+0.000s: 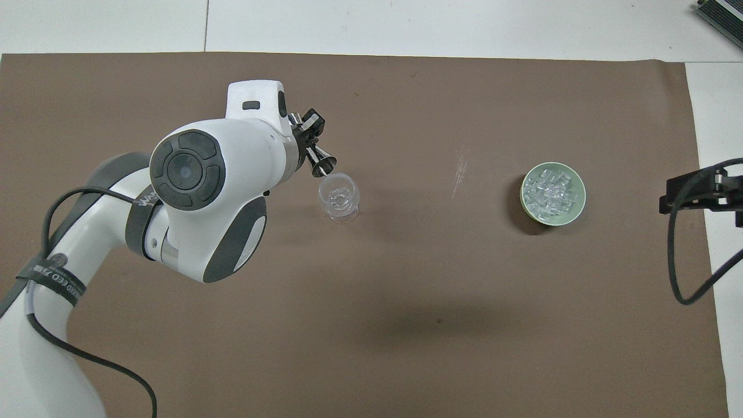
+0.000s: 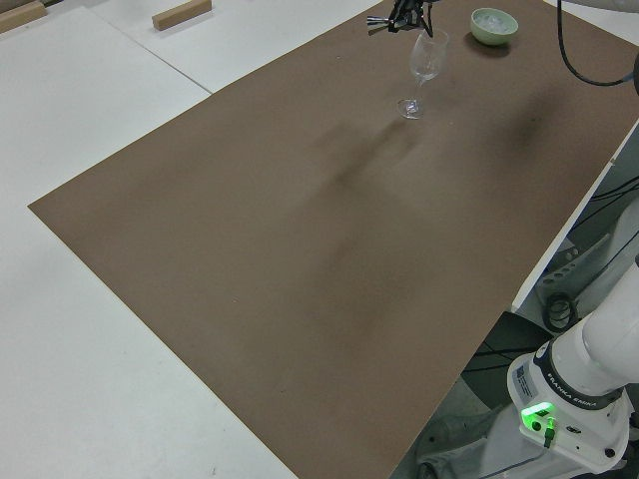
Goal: Pour wine and add ice with both arms
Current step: 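Hold the tilted bottle above the cup with the left gripper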
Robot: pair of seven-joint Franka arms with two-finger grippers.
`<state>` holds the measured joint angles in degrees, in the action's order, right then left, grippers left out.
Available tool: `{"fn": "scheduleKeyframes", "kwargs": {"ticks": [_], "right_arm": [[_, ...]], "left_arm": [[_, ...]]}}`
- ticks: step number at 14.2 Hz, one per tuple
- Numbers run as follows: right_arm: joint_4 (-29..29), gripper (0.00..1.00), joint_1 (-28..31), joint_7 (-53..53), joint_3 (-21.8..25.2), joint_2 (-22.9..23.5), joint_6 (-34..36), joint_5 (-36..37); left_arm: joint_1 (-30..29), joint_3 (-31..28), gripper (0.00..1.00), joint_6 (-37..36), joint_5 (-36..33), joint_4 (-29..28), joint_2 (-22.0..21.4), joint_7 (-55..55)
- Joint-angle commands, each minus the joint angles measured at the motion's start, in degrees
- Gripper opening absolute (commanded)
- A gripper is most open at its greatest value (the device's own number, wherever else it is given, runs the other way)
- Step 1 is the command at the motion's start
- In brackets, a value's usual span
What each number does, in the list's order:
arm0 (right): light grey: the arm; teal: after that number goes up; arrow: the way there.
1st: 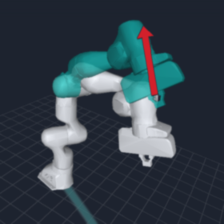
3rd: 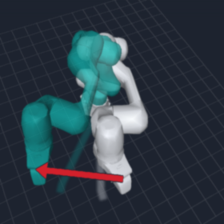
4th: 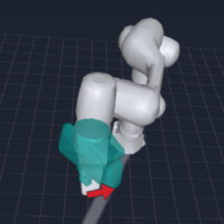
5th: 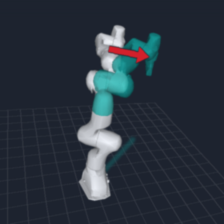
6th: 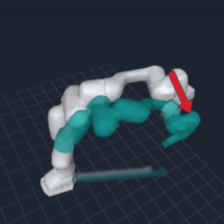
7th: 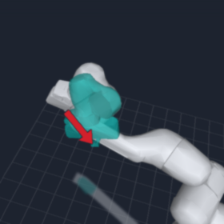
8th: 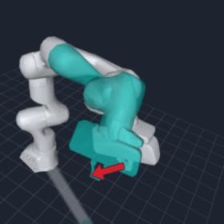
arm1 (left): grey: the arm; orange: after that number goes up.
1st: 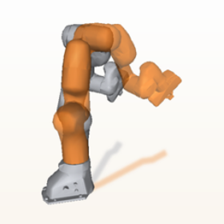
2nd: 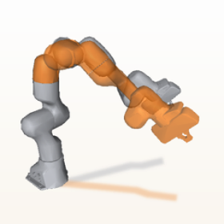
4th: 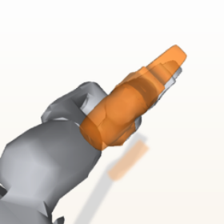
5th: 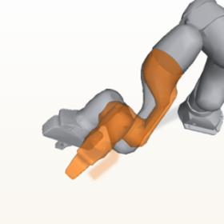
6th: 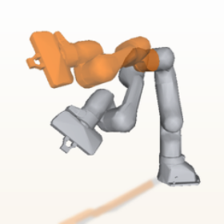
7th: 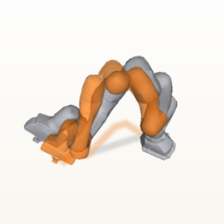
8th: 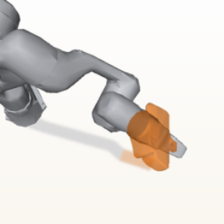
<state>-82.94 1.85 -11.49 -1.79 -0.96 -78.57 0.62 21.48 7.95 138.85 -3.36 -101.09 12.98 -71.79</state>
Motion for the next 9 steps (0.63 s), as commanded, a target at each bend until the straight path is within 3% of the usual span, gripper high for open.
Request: {"fn": "scheduleKeyframes", "kwargs": {"ticks": [1, 9], "right_arm": [[0.5, 1.0, 0.7, 0.9, -0.2, 0.0, 0.8, -0.6], [0.2, 1.0, 0.8, 1.4, -0.2, -0.1, 1.1, -0.5]], "left_arm": [[1.1, -1.0, 0.0, 1.9, -2.5, -1.0, -0.2, -1.2], [1.2, -1.0, 0.0, 2.0, -4.9, -1.0, -0.3, -1.2]]}}
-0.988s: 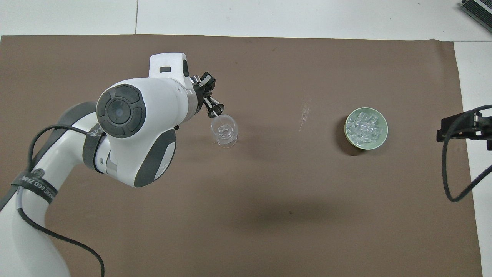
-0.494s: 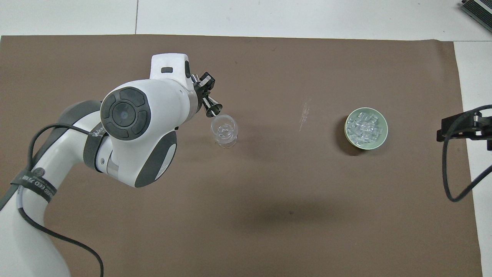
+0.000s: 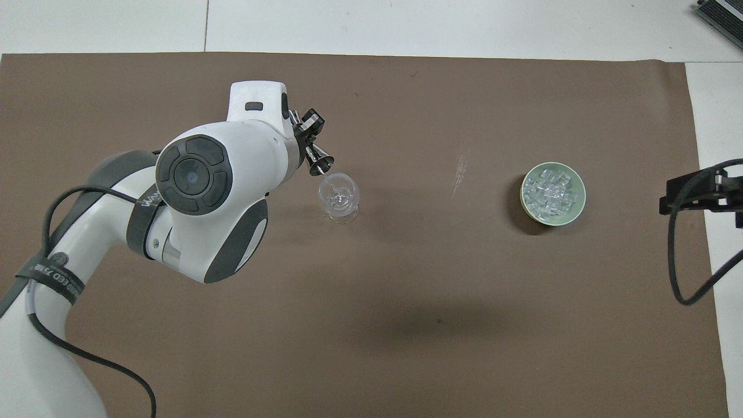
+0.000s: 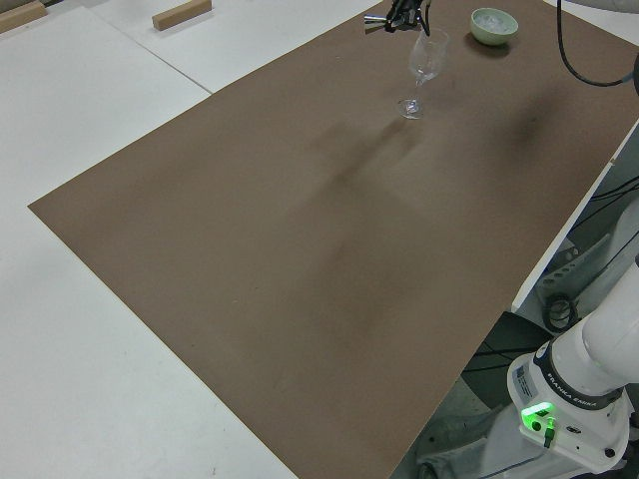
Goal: Pour wine and add ice with both arms
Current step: 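Hold the tilted bottle above the cup with the left gripper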
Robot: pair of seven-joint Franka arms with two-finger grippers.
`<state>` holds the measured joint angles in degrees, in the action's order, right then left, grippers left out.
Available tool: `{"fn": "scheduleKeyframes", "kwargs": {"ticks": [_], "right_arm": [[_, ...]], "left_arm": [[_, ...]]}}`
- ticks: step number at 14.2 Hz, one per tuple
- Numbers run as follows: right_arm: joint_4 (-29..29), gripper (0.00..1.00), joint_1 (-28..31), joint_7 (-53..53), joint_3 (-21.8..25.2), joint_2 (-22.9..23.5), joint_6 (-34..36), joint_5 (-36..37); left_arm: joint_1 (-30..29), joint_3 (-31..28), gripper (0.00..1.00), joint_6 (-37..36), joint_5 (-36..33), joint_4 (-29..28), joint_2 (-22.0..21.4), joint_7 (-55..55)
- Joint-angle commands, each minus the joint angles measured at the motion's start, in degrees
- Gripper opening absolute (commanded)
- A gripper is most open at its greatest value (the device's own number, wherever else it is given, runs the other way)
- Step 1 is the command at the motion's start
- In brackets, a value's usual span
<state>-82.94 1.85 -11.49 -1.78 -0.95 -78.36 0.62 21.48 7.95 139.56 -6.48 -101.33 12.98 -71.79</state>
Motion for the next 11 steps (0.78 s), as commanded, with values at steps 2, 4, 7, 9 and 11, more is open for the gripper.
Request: {"fn": "scheduleKeyframes", "kwargs": {"ticks": [2, 4, 7, 9, 11], "right_arm": [[0.2, 1.0, 0.8, 1.5, -0.2, -0.1, 0.8, -0.5], [0.2, 1.0, 0.8, 1.5, -0.2, -0.1, 0.8, -0.5], [0.2, 1.0, 0.8, 1.7, -0.2, -0.1, 0.8, -0.5], [0.2, 1.0, 0.8, 1.7, -0.2, -0.1, 0.8, -0.5], [0.1, 1.0, 0.8, 1.7, -0.2, -0.1, 0.8, -0.5]], "left_arm": [[1.1, -1.0, 0.0, 1.7, -2.3, -0.8, -0.3, -1.2], [1.2, -1.0, 0.0, 1.7, -2.6, -0.9, -0.3, -1.2], [1.3, -1.0, 0.0, 1.8, -3.6, -0.9, -0.3, -1.2], [1.2, -0.9, 0.0, 1.9, -4.1, -0.8, -0.3, -2.0], [1.3, -0.8, 0.0, 2.5, -4.1, -0.8, -0.2, -4.6]]}}
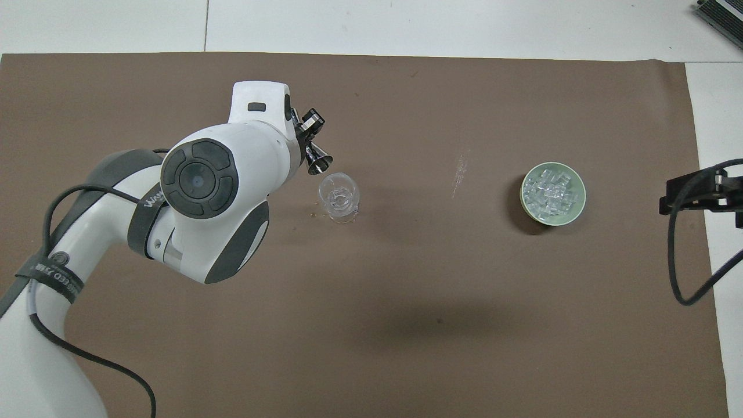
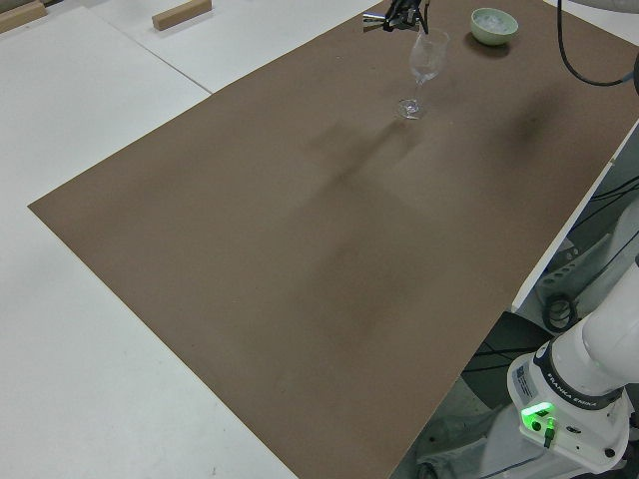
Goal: Pour wine and add ice with both arms
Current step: 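Hold the tilted bottle above the cup with the left gripper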
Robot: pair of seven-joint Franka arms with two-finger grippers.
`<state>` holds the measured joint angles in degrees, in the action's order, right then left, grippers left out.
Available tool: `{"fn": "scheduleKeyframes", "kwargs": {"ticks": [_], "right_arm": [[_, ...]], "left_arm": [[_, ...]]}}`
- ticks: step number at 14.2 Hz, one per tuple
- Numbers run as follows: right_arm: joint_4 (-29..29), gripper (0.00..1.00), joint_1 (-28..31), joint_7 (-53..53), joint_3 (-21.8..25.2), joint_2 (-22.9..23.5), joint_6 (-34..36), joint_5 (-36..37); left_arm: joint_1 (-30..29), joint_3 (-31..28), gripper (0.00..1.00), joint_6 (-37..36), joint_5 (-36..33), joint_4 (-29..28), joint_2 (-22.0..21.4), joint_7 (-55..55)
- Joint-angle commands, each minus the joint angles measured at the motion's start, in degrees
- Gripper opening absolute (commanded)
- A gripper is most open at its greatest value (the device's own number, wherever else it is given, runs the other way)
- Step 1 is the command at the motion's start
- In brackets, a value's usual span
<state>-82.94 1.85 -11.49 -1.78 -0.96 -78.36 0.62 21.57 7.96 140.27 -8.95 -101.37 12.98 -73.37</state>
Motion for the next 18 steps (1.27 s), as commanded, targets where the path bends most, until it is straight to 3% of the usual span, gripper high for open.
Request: {"fn": "scheduleKeyframes", "kwargs": {"ticks": [1, 18], "right_arm": [[0.1, 1.0, 0.9, 1.7, -0.2, -0.1, 0.8, -0.5], [0.1, 1.0, 1.0, 1.8, 0.2, -0.1, 0.8, -0.5]], "left_arm": [[1.9, -0.9, 0.0, 1.8, -1.6, -0.8, -0.3, -3.4], [1.5, -0.9, 0.0, 2.5, -1.8, -0.8, -0.1, -2.7]]}}
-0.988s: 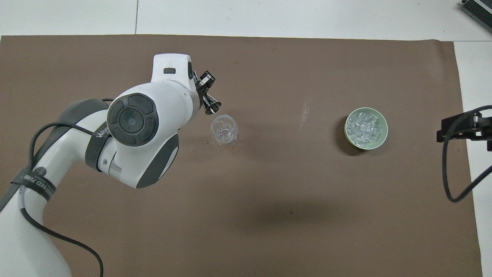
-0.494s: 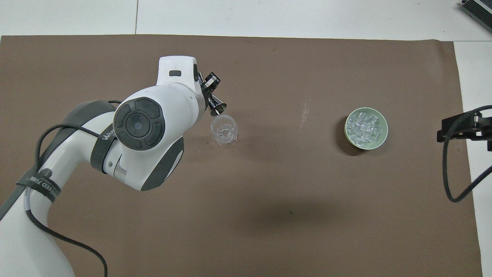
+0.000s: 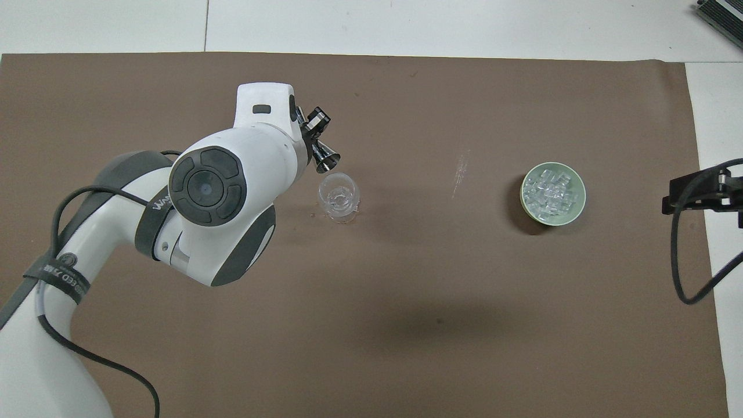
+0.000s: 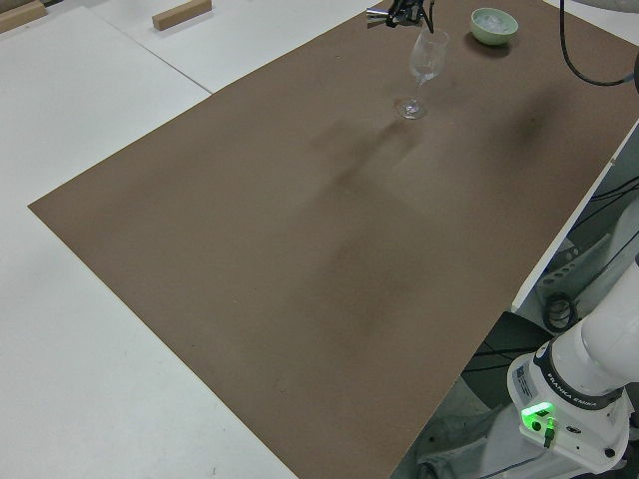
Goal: Pour wine and add ice with both arms
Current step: 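Hold the tilted bottle above the cup with the left gripper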
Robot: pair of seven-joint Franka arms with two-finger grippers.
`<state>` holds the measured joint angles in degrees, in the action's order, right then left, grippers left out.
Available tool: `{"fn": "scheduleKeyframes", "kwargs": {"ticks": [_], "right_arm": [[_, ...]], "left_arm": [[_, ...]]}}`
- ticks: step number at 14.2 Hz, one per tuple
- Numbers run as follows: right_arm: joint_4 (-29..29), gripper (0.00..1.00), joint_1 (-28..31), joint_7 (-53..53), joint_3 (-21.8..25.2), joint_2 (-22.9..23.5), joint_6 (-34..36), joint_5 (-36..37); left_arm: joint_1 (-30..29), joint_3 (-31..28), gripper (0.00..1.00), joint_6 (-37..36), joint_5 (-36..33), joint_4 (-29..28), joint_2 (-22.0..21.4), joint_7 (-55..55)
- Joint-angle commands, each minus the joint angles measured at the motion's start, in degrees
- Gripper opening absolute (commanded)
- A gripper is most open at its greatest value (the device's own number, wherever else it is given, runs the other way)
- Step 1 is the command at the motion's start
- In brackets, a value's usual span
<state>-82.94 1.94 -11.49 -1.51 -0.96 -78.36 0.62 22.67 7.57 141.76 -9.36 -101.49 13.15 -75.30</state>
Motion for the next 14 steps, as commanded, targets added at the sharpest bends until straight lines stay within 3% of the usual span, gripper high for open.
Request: {"fn": "scheduleKeyframes", "kwargs": {"ticks": [1, 14], "right_arm": [[0.1, 1.0, 0.9, 1.8, -0.1, -0.1, 0.8, -0.5], [0.1, 1.0, 0.9, 1.8, -0.1, -0.1, 0.8, -0.5]], "left_arm": [[0.5, -0.5, 0.0, 1.0, -1.4, -0.7, -0.2, -0.7], [0.2, -0.7, 0.0, 1.6, -2.6, 1.2, 1.1, 1.3]]}}
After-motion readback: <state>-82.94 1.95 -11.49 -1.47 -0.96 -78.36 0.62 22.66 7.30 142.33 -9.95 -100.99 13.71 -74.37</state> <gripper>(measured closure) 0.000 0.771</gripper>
